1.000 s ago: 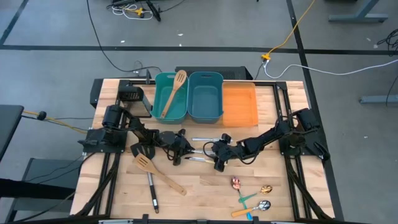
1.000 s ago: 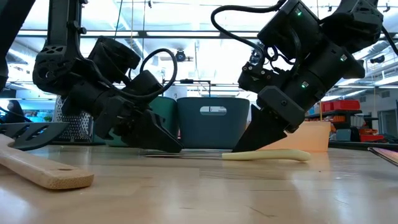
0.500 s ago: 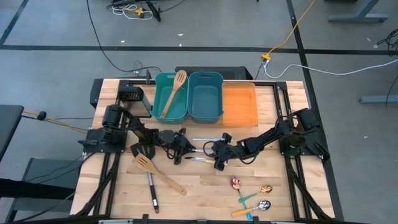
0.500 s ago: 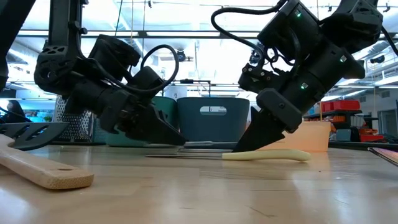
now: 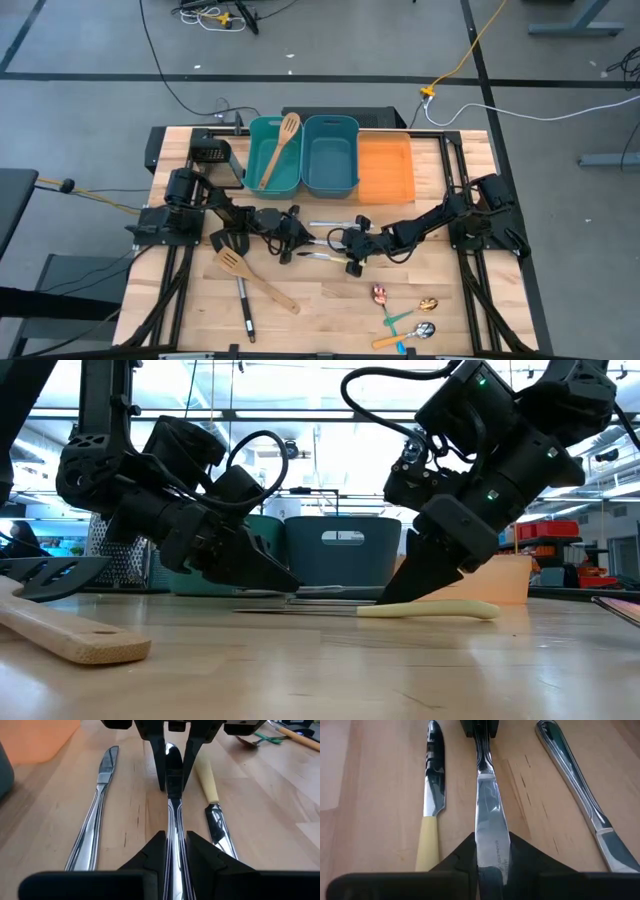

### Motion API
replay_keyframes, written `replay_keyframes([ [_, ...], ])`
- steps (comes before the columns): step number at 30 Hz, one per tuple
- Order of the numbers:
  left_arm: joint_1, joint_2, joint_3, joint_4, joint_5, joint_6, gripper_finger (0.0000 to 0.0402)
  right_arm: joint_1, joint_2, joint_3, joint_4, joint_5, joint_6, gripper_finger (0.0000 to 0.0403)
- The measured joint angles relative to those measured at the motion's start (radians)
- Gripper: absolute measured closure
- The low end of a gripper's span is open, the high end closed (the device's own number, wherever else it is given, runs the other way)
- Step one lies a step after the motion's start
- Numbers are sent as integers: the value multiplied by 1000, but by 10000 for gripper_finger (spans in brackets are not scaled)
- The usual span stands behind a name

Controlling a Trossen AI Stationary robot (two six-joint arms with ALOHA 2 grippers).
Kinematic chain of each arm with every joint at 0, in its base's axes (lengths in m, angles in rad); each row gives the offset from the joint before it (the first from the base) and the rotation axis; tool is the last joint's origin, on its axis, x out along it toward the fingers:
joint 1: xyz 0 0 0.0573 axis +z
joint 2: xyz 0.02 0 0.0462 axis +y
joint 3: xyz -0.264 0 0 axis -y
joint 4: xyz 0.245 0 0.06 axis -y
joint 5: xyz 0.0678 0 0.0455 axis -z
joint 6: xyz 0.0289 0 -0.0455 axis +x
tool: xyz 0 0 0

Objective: Pick & Place Kitchen Items
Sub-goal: Put the bottom silver knife into the blue bin

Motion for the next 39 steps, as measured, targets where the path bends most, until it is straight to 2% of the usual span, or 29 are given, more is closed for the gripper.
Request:
replay_keyframes([
  [3, 0, 0, 0, 2, -3, -1, 325, 0, 0, 1, 1, -1, 9, 319],
  [9, -3, -3, 2, 16, 2, -7, 219, 0, -8, 1, 9, 6, 37, 319],
  [15, -6, -50, -1, 11, -10, -4, 171, -1, -35, 0, -4, -5, 24, 319],
  [21, -8, -134, -22, -1, 1, -17, 164, 0, -39, 0, -10, -1, 22, 319],
  [30, -21, -321, -33, -16, 90, -53, 177, 0, -40, 19, -29, 10, 21, 319],
  [33, -36, -365, -33, -21, 91, -52, 179, -1, -40, 70, -89, 26, 13, 319],
  [39, -61, -425, -33, -28, 92, -51, 179, 0, -41, 211, -333, 95, 7, 319],
])
